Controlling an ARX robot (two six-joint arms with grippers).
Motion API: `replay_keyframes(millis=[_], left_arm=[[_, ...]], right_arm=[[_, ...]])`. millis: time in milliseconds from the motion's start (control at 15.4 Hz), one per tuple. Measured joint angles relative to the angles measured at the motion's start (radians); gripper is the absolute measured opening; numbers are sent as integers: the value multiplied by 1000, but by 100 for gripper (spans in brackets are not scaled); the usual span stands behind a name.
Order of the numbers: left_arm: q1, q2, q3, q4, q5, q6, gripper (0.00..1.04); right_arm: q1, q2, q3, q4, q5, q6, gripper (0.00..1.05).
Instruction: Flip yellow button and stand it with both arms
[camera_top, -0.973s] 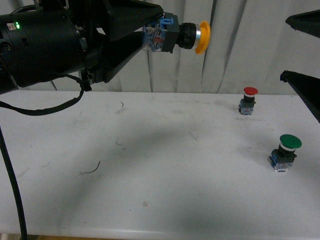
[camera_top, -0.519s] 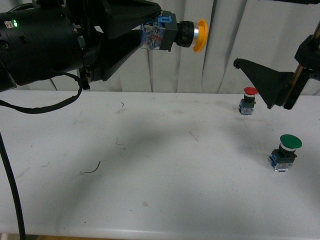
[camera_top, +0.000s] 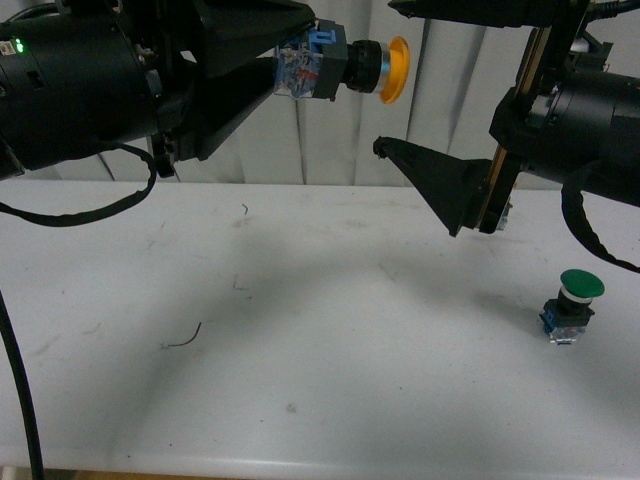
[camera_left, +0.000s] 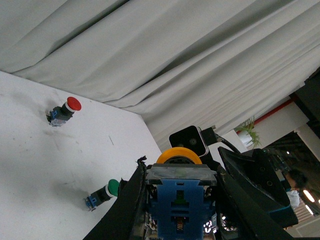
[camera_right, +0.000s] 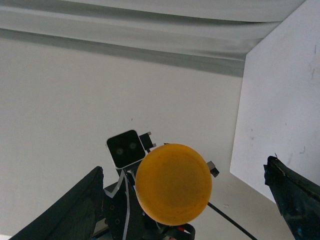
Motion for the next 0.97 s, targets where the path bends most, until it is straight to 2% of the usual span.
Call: replay_keyframes(millis=[454,519,844,973], left_arm=[[-6,3,-1,13,0,1,32],[-6,3,-2,13,-1,1,32],[-5,3,-6,24,5,0,32],[-5,3,-6,24,6,0,32]], right_arm=[[53,0,29,2,-3,-27,98],[58,0,39,1,3,-31,95],[63,7,66,-9,26,-48,36],[63,7,67,-9,24,-48,35]])
